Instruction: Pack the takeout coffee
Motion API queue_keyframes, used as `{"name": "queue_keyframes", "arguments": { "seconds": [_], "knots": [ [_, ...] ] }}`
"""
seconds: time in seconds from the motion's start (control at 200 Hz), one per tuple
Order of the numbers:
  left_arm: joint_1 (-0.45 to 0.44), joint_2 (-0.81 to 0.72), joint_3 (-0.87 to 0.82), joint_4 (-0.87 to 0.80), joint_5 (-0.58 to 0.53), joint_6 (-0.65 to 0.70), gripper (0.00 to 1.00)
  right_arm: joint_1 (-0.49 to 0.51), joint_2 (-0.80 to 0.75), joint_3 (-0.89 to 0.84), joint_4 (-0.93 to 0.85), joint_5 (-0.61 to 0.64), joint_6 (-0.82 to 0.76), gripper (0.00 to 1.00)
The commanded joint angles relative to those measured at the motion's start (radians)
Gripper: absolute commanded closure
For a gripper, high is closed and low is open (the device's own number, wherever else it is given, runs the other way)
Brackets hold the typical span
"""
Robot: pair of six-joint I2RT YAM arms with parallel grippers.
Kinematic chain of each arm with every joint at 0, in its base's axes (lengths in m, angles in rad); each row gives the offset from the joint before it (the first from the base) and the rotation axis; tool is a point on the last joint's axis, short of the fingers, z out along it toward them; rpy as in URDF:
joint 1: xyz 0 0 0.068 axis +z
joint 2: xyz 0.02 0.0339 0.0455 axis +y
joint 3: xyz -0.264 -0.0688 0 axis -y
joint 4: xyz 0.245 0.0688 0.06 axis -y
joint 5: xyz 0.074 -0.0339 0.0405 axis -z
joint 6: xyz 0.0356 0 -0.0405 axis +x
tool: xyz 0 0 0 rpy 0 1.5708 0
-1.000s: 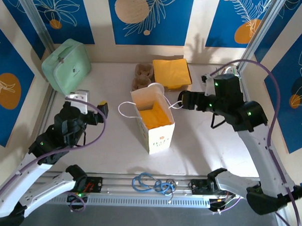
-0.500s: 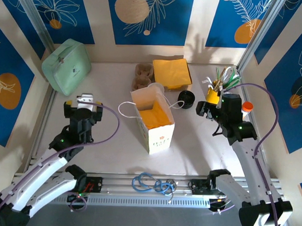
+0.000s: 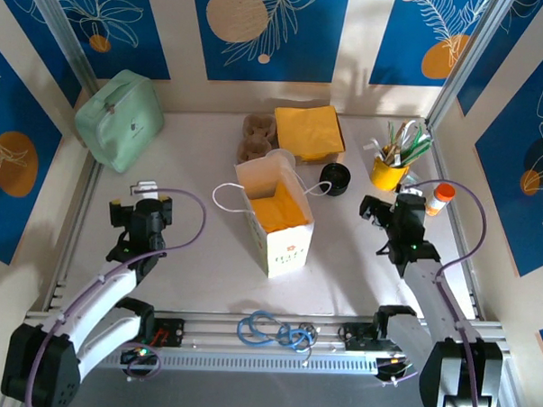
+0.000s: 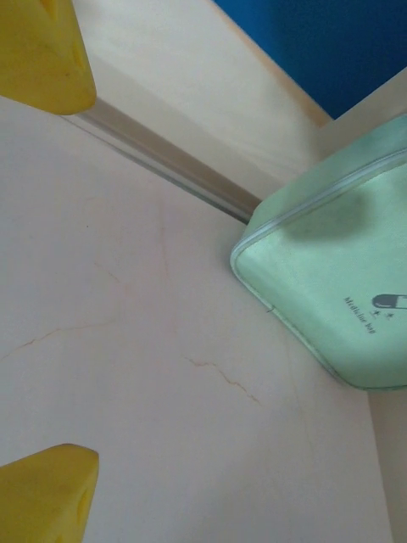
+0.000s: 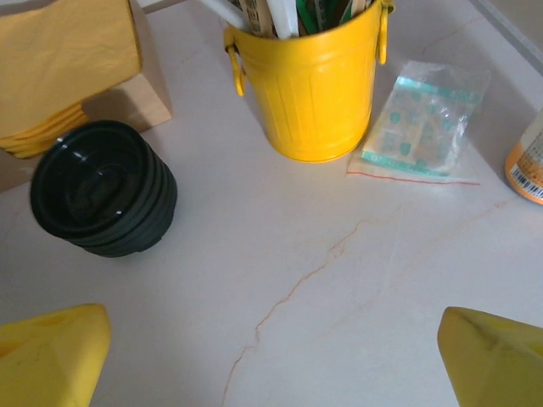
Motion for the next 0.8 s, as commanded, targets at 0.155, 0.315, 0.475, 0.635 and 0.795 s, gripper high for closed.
{"name": "queue_keyframes", "arguments": {
  "seconds": [0.155,0.315,0.475,0.635,0.795],
  "knots": [
    [0.072,0.090,-0.120,0.318,0.140,-0.013,0.01,0.006,0.235,-0.034,0.342,-0.044,-0.089,0.01],
    [0.087,0.249,-0.158,0.573,0.189,-0.021,0.01,0.044,0.376,-0.064,0.573,-0.034,-0.166,0.01],
    [0.092,0.392,-0.156,0.787,0.285,0.001,0.01,0.065,0.446,-0.055,0.696,-0.068,-0.241,0.01],
    [0.092,0.501,-0.128,0.904,0.364,0.090,0.01,0.062,0.526,-0.070,0.823,-0.141,-0.262,0.01],
    [0.100,0.605,-0.126,1.001,0.399,0.095,0.01,0.069,0.547,-0.070,0.841,-0.141,-0.273,0.01]
  ]
}}
